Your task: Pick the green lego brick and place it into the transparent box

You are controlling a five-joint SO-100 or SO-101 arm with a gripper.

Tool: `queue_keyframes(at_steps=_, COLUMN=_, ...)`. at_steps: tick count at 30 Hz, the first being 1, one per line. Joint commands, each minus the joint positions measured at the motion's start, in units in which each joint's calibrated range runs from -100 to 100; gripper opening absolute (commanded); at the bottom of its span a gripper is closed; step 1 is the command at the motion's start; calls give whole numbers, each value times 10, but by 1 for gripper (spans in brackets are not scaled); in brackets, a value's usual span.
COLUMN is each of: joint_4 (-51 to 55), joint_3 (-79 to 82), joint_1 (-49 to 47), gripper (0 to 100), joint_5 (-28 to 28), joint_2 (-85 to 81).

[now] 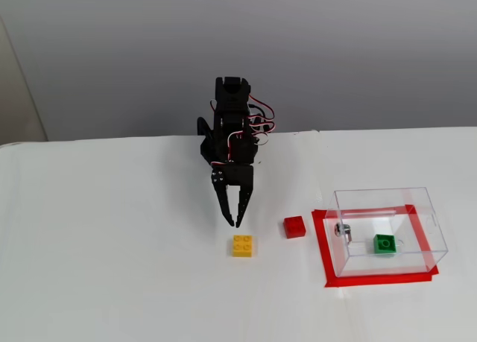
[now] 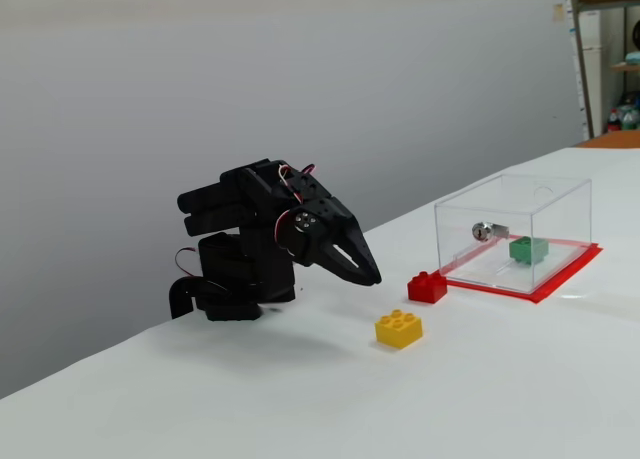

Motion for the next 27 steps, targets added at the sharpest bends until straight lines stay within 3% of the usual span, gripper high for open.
queue_keyframes(at_steps=1, joint_4=21, joint_3=10, joint_1=-6, gripper=1, joint_5=2, joint_2=-5)
queue_keyframes(at_steps=13, joint_4=31, joint_3=7, joint_1=-16, gripper=1, joint_5=3, joint_2=-5)
queue_keyframes(at_steps=20, joint_4=214, joint_3=-51, joint_1=-47, gripper=1, joint_5=3, joint_2=-5)
queue_keyframes(at_steps=27, joint_4=238, joint_3=-56, joint_1=-67, gripper=1, joint_5=3, joint_2=-6)
